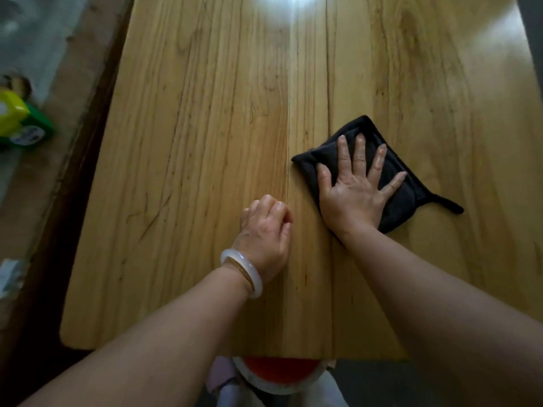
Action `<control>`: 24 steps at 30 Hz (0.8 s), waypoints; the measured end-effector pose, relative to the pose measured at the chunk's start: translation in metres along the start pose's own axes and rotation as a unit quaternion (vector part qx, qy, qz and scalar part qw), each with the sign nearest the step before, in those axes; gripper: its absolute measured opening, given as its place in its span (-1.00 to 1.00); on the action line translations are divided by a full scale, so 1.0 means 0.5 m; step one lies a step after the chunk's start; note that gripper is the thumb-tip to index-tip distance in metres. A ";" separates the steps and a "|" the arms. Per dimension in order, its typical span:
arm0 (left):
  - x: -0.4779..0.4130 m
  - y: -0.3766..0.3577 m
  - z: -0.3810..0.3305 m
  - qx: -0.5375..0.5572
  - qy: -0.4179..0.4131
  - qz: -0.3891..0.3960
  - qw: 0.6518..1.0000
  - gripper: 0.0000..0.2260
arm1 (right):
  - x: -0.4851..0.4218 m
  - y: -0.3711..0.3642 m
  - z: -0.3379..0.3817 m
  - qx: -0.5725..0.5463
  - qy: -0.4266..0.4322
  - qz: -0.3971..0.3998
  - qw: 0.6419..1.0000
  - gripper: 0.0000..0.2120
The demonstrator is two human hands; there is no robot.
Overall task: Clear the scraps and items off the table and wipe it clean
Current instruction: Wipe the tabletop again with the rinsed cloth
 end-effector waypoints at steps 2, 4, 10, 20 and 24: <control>-0.002 0.011 0.005 0.041 -0.004 -0.006 0.999 -0.90 | 0.032 -0.003 0.011 0.004 0.014 0.010 1.000 -0.38; 0.000 0.033 0.017 0.040 -0.010 -0.035 0.999 -0.89 | 0.067 -0.009 0.023 0.014 0.044 0.025 0.999 -0.39; 0.017 0.110 0.125 -0.117 0.049 -0.117 0.985 -0.80 | 0.202 -0.033 0.067 0.047 0.213 0.042 0.975 -0.36; 0.024 0.121 0.187 -0.164 0.096 -0.104 0.976 -0.82 | 0.272 -0.032 0.133 0.062 0.595 0.119 0.793 -0.41; 0.024 0.121 0.188 -0.181 0.093 -0.105 0.974 -0.85 | 0.213 -0.030 0.161 0.068 0.619 0.120 0.773 -0.39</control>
Point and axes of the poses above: each hand's wrist, its own x-axis away from the middle knuckle, its own y-axis out of the back of the hand, z = x × y, the point moved 9 cm from there along -x, towards the middle knuckle, and after that the axes turned 6 degrees about -z, right-handed, at the moved point
